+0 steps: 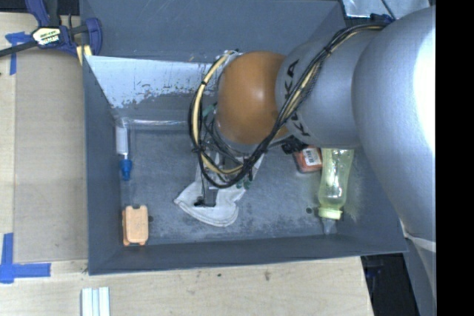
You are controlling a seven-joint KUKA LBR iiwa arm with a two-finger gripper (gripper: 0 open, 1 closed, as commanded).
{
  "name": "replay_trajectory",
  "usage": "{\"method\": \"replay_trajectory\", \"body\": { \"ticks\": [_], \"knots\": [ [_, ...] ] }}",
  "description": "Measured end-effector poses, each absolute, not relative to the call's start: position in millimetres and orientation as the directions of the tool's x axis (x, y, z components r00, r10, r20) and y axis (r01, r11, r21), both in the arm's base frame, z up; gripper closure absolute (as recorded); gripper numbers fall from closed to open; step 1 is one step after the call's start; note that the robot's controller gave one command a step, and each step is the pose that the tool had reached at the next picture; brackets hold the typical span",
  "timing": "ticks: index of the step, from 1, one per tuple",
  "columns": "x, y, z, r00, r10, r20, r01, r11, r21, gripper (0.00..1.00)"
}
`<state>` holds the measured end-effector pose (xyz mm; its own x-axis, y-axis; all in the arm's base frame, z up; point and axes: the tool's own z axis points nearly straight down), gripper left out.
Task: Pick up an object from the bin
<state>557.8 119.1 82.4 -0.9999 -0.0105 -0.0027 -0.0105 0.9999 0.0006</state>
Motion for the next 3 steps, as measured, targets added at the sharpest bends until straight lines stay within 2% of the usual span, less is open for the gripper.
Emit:
{"method": "replay_trajectory", "body": {
  "ticks": [1, 2, 3],
  "knots": [
    [509.4, 117, 71, -1.000, -0.017, -0.002, -0.017, 1.000, 0.001, 1.00],
    [509.4, 117, 71, -1.000, -0.016, -0.002, -0.016, 1.000, 0.002, 1.00],
    [520.9, 103, 231, -0.998, -0.056, -0.004, -0.056, 0.998, 0.000, 1.00]
  ]
}}
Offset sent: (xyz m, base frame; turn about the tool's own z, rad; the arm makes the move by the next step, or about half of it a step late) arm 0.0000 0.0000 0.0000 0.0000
